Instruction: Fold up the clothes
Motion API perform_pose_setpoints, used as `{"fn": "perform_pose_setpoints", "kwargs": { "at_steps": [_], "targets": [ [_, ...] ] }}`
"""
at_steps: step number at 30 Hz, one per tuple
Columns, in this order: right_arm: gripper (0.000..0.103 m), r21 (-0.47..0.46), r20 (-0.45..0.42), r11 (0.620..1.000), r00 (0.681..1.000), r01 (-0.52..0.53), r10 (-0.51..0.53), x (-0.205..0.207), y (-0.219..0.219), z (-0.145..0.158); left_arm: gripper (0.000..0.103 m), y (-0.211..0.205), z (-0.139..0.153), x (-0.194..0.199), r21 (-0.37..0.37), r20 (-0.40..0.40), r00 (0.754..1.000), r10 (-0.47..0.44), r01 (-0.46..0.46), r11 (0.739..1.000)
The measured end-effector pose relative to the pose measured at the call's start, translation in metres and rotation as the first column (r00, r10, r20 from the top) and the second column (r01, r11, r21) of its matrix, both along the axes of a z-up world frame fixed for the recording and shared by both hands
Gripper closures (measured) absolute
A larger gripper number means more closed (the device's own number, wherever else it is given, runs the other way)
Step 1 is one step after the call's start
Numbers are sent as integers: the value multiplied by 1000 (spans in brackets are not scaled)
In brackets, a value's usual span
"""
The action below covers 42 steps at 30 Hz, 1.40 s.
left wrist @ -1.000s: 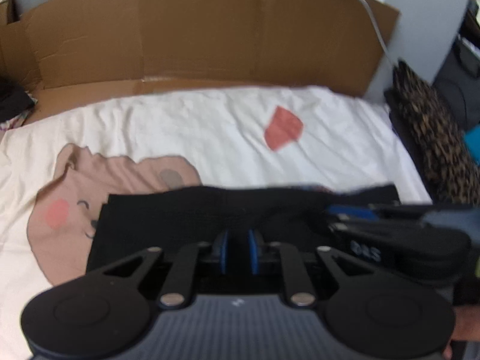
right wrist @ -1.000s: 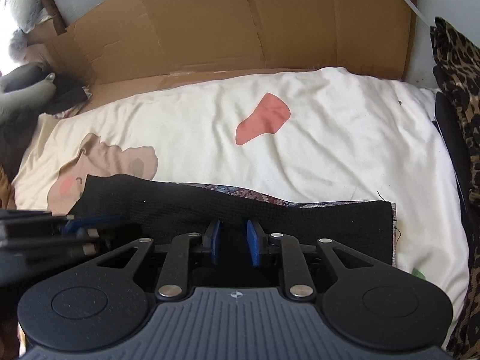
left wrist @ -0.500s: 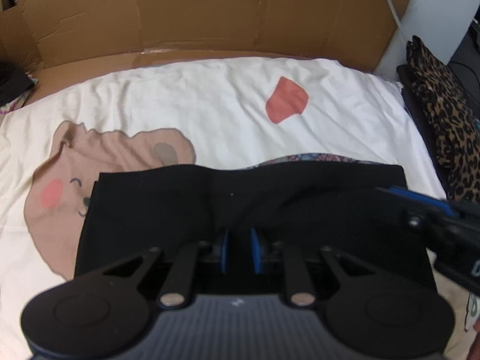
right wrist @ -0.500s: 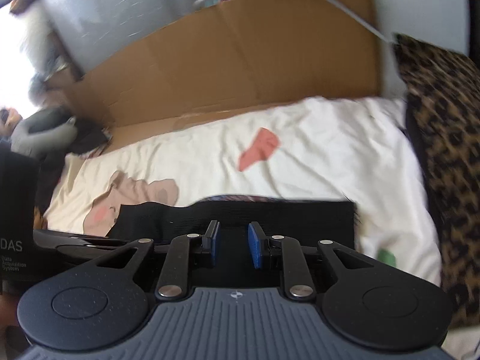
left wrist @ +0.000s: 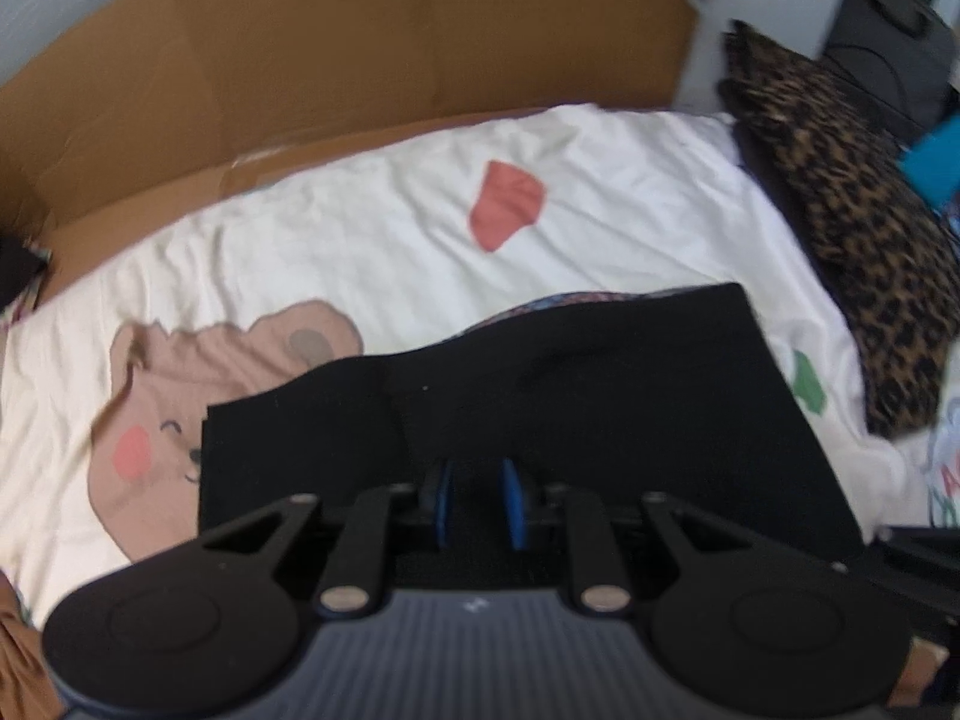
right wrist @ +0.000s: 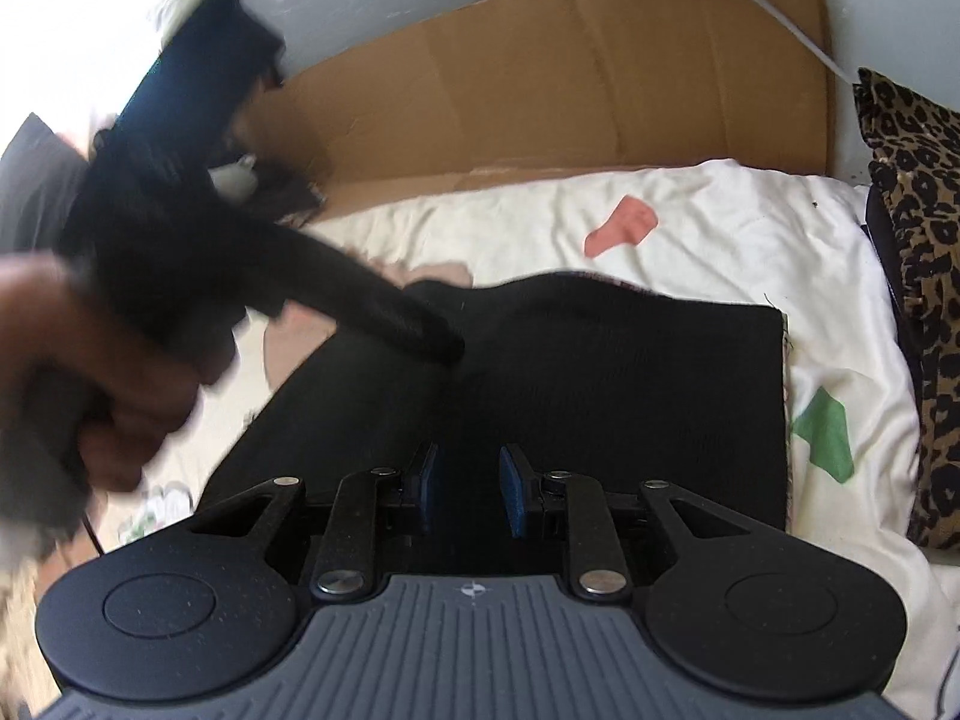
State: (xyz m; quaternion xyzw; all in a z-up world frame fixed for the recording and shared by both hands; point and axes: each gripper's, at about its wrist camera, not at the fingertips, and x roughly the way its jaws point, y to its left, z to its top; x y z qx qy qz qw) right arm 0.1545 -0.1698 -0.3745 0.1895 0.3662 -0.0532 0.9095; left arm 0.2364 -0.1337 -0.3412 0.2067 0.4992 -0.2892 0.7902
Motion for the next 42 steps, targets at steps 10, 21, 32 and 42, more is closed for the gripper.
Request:
{"fn": "perform_pose_setpoints", "kwargs": {
  "at_steps": [10, 21, 32, 42],
  "targets": [
    [65, -20, 38, 995, 995, 98, -97, -35, -42, 32, 75, 20, 20, -24, -132, 42, 998, 55, -49, 990],
    [64, -16, -4, 1000, 1000, 9, -9, -32, -7, -10, 75, 17, -25, -27, -89, -47, 998, 37, -41, 995],
    [65, -37, -72, 999, 997, 19, -21, -64, -13, -37, 72, 13, -48, -22, -36, -54, 996, 67, -69, 997],
    [65, -3, -62, 999, 997, 34, -34, -99, -20, -46, 71, 15, -50, -20, -55, -34, 998, 59, -61, 997]
  ]
}}
